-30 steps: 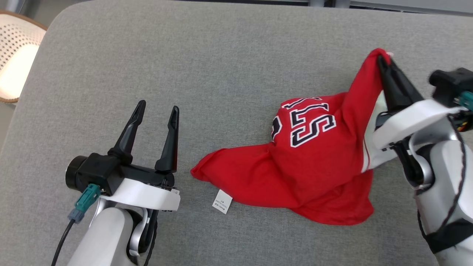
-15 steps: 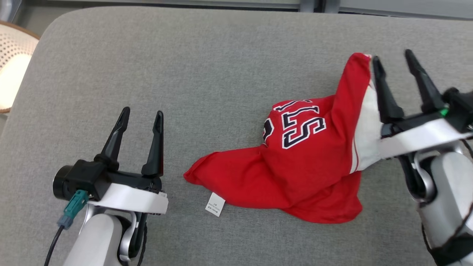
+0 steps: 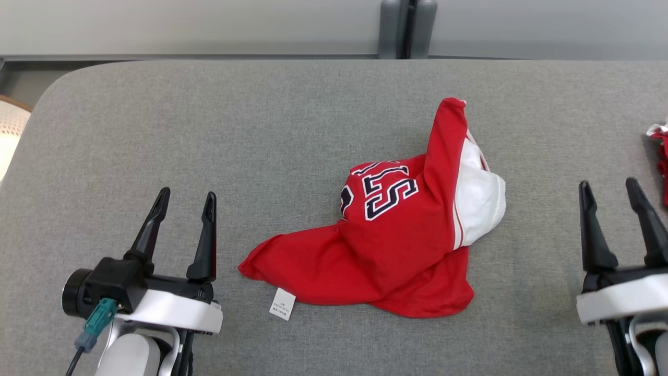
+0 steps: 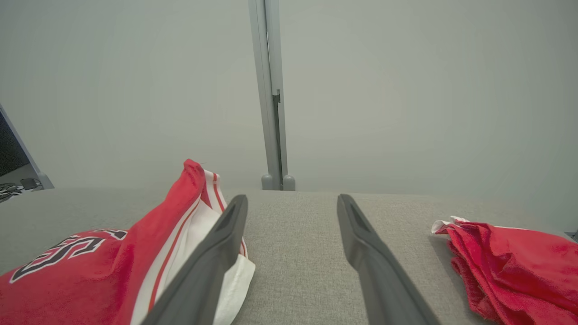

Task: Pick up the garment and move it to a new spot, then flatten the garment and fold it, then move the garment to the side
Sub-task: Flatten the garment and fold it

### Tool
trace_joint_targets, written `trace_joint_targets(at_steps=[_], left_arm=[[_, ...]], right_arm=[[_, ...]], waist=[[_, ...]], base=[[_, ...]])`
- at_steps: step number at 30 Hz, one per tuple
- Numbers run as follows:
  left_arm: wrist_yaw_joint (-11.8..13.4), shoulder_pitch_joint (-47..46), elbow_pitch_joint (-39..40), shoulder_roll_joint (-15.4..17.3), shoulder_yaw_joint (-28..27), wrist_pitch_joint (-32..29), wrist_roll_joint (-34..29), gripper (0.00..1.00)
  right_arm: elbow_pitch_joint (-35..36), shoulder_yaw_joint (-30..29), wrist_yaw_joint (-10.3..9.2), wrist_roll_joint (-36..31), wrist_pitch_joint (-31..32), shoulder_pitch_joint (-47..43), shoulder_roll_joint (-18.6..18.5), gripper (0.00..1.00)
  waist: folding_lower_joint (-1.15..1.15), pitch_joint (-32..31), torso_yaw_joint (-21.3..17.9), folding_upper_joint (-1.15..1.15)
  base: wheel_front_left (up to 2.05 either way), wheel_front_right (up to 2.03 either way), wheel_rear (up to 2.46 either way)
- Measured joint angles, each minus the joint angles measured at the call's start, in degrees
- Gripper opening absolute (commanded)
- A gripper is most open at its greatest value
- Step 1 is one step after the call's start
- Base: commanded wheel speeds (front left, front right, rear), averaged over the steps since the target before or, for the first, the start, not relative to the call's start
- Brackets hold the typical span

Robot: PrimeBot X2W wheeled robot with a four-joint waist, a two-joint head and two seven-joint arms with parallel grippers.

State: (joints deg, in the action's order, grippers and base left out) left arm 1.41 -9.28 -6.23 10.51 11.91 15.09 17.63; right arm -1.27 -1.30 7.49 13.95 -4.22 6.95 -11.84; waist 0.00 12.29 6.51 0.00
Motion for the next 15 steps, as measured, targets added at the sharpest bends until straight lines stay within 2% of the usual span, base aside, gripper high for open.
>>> trace_joint_targets(at_steps=[6,15], left_arm=[[0.47,1.25,0.22,0.43,0.11,-0.43,0.01,1.0],[0.76,1.83,0.9,0.97,0.41,-0.79,0.02,1.0]], right_arm=[[4.83,-0.88,0.0,-1.12,2.49,-5.7,2.16,1.0],[7.69,-1.29,0.0,-2.08,4.33,-6.94,3.02,1.0]], waist=[[0.0,-1.34,-0.85,0.0],[0.0,-1.07,-0.9,0.0]], base=[[0.0,0.0,0.0],[0.0,0.0,0.0]])
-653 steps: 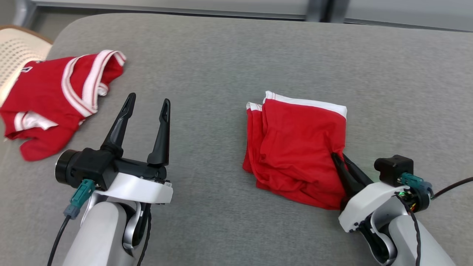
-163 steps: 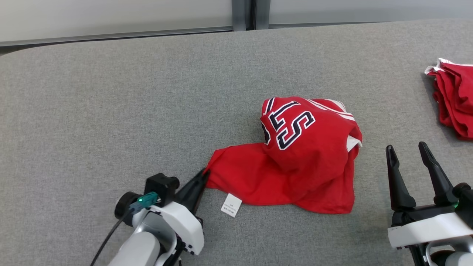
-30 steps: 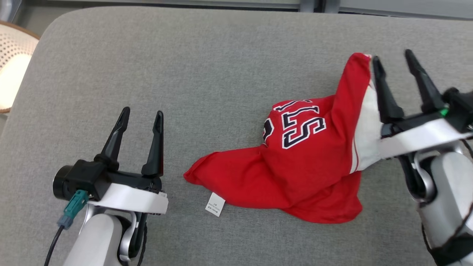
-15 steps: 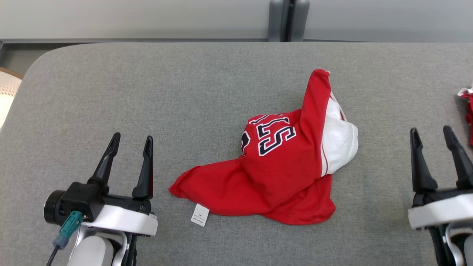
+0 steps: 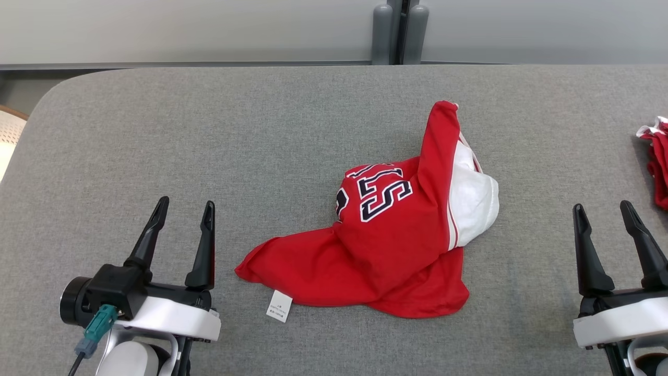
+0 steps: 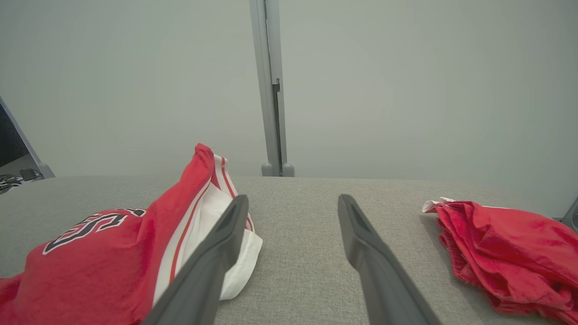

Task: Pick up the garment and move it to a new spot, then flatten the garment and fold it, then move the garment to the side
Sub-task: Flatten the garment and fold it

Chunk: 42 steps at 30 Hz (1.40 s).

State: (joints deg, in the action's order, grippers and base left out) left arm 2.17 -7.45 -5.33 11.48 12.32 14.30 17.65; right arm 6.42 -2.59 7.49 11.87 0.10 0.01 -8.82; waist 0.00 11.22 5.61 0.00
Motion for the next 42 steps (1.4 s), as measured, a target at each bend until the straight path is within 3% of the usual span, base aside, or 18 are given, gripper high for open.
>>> trace_joint_targets(at_steps=[10,22,28,29,30,42], left_arm=[[0.43,-0.49,0.85,0.07,0.62,-0.1,0.03,1.0],[-0.68,-5.69,-0.25,-2.16,2.64,0.36,-0.1,1.0],[-1.16,-6.7,-1.18,-2.8,2.56,0.56,-0.29,1.0],[-1.16,-6.9,-1.25,-2.85,2.48,0.59,-0.33,1.0],[-1.16,-6.97,-1.3,-2.92,2.36,0.6,-0.43,1.0],[-1.59,-6.66,-0.96,-3.02,1.08,0.69,-1.11,1.0]], right_arm=[[-2.45,1.01,0.0,0.49,1.3,1.25,-0.65,1.0],[-22.15,9.17,0.0,5.63,1.42,12.66,-2.52,1.0],[-27.25,11.82,0.0,8.44,0.32,16.06,-2.83,0.99],[-27.48,12.06,0.0,8.77,-0.05,16.24,-2.88,0.1],[-27.49,12.18,0.0,9.47,-0.14,16.26,-2.85,0.0],[-19.91,9.26,0.01,8.45,-3.26,12.26,-1.43,0.0]], waist=[[0.0,1.02,0.54,0.0],[0.0,6.8,4.4,0.0],[0.0,8.16,5.61,0.0],[0.0,8.21,5.61,0.0],[0.0,8.21,5.58,0.0],[0.0,7.4,3.42,0.0]], base=[[0.0,0.0,0.0],[0.0,0.0,0.0],[0.0,0.0,0.0],[0.0,0.0,0.0],[0.0,0.0,0.0],[0.0,0.0,0.0]])
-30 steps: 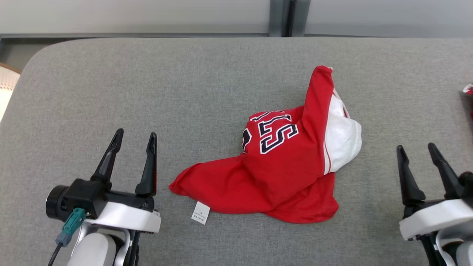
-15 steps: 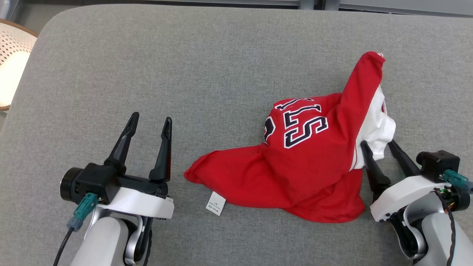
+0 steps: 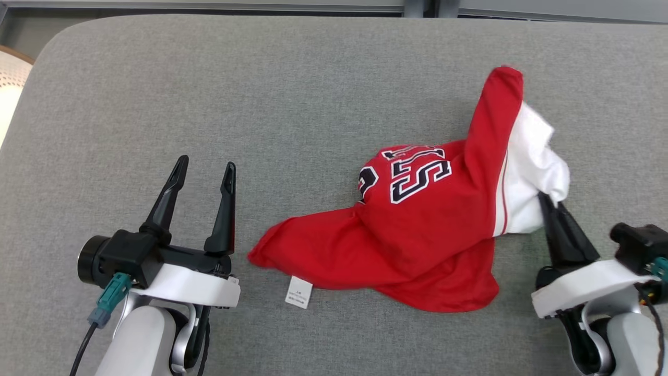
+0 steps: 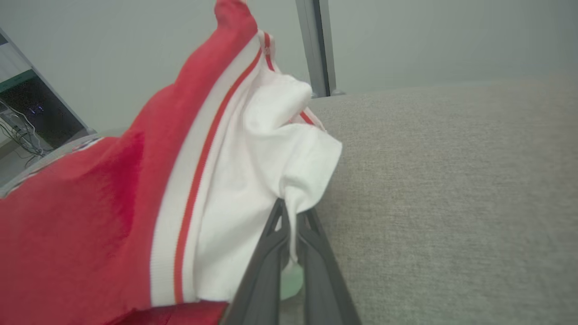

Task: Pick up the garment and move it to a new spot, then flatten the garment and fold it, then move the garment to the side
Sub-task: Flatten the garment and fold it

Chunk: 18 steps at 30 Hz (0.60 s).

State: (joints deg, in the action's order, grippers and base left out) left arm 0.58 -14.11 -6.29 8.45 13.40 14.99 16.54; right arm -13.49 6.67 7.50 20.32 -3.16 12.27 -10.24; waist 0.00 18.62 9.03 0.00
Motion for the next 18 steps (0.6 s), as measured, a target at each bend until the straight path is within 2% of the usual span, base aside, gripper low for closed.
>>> trace_joint_targets(at_steps=[3,5,8,17,18], left_arm=[[-0.01,0.6,0.2,0.14,-0.33,0.0,-0.24,1.0],[-0.02,0.85,0.3,0.26,-0.47,0.0,-0.33,1.0],[-0.02,1.02,0.56,0.47,-0.74,0.01,-0.38,1.0],[-0.11,1.81,0.75,0.54,-0.87,0.01,-0.4,1.0],[-0.34,1.82,0.73,0.57,-0.97,0.01,-0.38,1.0]], right_arm=[[3.47,-3.24,-0.01,-0.47,0.02,-2.47,1.31,0.0],[5.72,-5.36,0.0,-0.92,0.52,-4.61,2.54,0.04],[8.92,-7.97,0.0,-1.44,1.24,-8.22,4.55,0.0],[13.0,-11.0,0.0,-1.46,2.16,-17.94,7.3,0.0],[12.85,-10.88,0.0,1.34,2.14,-20.09,7.31,0.0]], waist=[[0.0,-0.32,-0.81,0.0],[0.0,-0.48,-1.36,0.0],[0.0,-0.65,-2.18,0.0],[0.0,-0.95,-3.19,0.0],[0.0,-1.02,-3.28,0.0]], base=[[0.0,0.0,0.0],[0.0,0.0,0.0],[0.0,0.0,0.0],[0.0,0.0,0.0],[0.0,0.0,0.0]])
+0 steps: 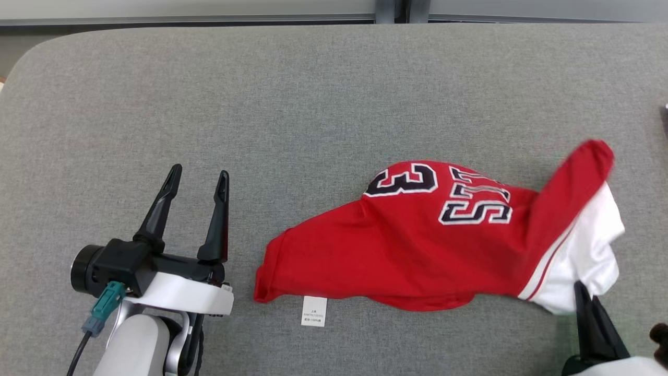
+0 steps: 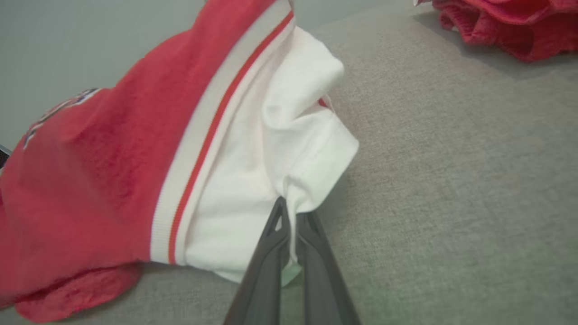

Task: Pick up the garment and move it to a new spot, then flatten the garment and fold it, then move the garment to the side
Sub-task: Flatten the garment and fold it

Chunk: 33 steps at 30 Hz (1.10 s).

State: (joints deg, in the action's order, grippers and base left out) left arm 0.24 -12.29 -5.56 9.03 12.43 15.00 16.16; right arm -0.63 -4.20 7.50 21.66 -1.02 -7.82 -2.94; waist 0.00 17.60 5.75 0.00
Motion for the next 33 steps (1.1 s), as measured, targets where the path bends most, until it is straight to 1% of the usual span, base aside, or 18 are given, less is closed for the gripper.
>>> trace_joint_targets(at_steps=[1,2,4,11,17,19,24,33], left_arm=[[0.0,0.07,-0.02,-0.01,-0.09,0.0,0.0,1.0],[0.0,0.14,-0.07,0.01,-0.2,0.0,0.01,1.0],[0.0,0.16,-0.13,0.0,-0.27,0.0,0.03,1.0],[-0.07,1.03,-0.74,-0.07,-0.58,0.0,0.25,1.0],[0.85,2.79,-0.65,-0.19,-1.82,0.08,0.58,1.0],[0.94,3.42,-0.56,-0.08,-2.26,0.09,0.67,1.0],[1.26,5.04,-0.48,0.51,-2.57,0.08,0.75,1.0],[2.81,10.37,0.3,1.1,-2.8,-0.58,0.88,1.0]], right_arm=[[-0.1,0.24,-0.01,0.52,-0.18,-0.75,0.0,0.95],[-0.15,0.57,-0.01,0.9,-0.41,-1.27,0.01,1.0],[-0.02,0.96,-0.01,0.82,-0.78,-1.4,0.02,1.0],[5.44,1.97,-0.01,-5.15,-2.86,-0.44,0.02,1.0],[9.72,3.01,0.0,-11.2,-1.85,2.18,-0.05,1.0],[10.79,3.16,0.0,-12.34,-1.4,3.28,-0.98,1.0],[12.34,2.72,0.0,-13.33,0.27,5.0,-3.2,1.0],[10.29,2.92,0.0,-12.63,1.7,4.41,-3.81,1.0]], waist=[[0.0,-0.04,-0.05,0.0],[0.0,-0.09,-0.16,0.0],[0.0,-0.18,-0.32,0.0],[0.0,-1.89,-0.25,0.0],[0.0,-3.96,0.01,0.0],[0.0,-4.58,0.06,0.0],[0.0,-6.15,0.19,0.0],[0.0,-9.63,-0.11,0.0]], base=[[0.0,0.0,0.0],[0.0,0.0,0.0],[0.0,0.0,0.0],[0.0,0.0,0.0],[0.0,0.0,0.0],[0.0,0.0,0.0],[0.0,0.0,0.0],[0.0,0.0,0.0]])
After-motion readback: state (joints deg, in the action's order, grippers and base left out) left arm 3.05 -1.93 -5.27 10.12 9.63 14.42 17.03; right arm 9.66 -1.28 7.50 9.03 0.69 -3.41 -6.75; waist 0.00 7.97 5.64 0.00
